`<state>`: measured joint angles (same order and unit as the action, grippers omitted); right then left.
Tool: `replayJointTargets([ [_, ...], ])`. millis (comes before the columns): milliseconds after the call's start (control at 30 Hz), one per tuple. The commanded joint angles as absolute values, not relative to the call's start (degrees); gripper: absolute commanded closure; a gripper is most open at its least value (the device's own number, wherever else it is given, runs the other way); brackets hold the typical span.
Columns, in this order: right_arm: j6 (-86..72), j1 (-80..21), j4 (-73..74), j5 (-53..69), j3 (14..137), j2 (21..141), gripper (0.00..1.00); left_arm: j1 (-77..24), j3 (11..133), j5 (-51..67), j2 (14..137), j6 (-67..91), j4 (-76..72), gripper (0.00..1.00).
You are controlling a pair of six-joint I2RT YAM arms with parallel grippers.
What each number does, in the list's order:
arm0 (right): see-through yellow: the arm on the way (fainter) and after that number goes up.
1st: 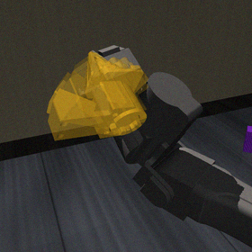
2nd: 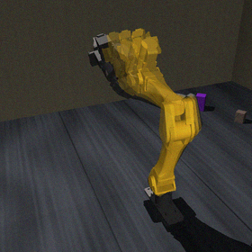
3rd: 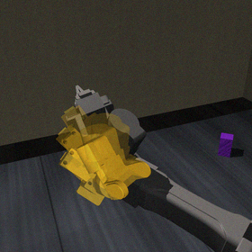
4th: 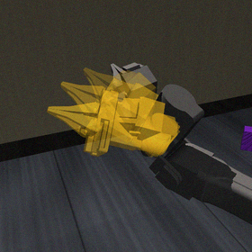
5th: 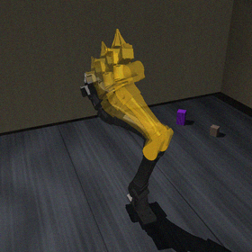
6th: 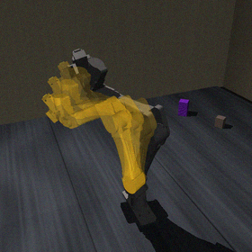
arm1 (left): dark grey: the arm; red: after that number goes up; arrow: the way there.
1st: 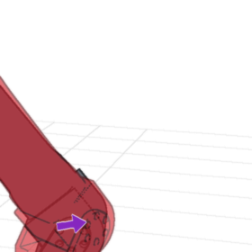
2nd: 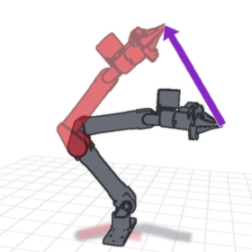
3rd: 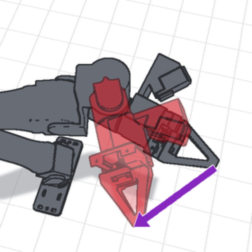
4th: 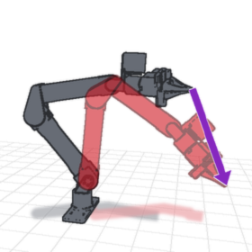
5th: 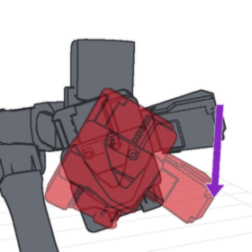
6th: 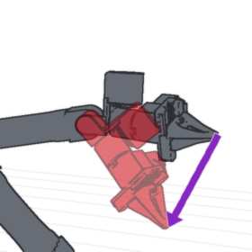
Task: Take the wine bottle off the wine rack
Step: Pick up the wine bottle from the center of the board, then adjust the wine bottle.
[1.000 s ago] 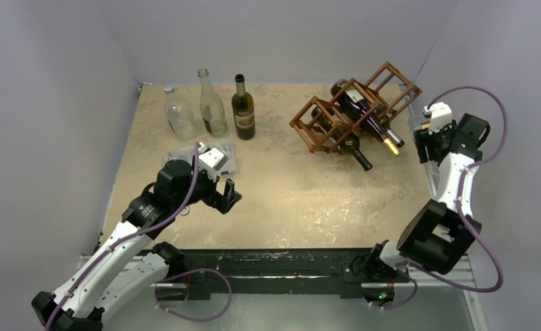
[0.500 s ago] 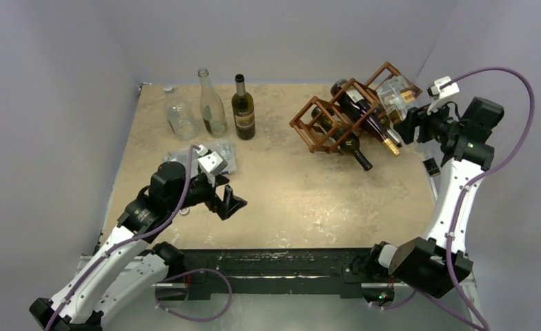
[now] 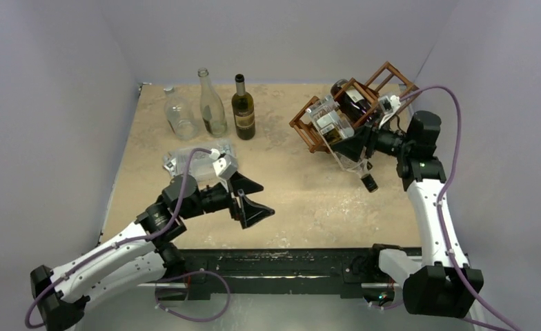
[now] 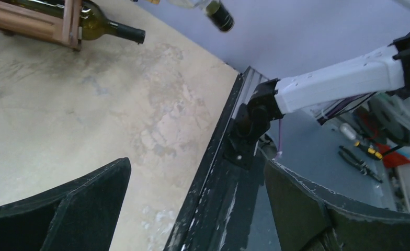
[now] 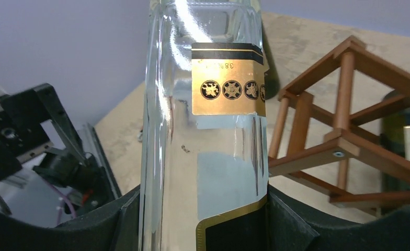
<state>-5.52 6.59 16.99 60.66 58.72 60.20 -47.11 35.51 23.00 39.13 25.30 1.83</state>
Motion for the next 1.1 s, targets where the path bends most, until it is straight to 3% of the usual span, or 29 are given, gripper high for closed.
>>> replayJointTargets([
  [0,-31.4,3.3,-15.7,65.0,52.8,57.2,1.0,-54.3,32.7,11.2,45.3,36.9,-19.6,0.0],
  [233,-44.3,1.0,-25.5,60.3,46.1,57.7,1.0,-64.1,36.6,-1.8,62.7,43.9,-38.3,0.0],
  [433,-49.9,-1.4,-29.5,56.8,42.3,57.5,1.0,-67.9,43.2,-10.7,75.8,50.4,-42.9,0.0],
  [1067,-53.0,-4.0,-29.2,54.4,40.7,57.0,1.0,-69.8,51.5,-14.7,90.3,56.4,-49.1,0.14],
])
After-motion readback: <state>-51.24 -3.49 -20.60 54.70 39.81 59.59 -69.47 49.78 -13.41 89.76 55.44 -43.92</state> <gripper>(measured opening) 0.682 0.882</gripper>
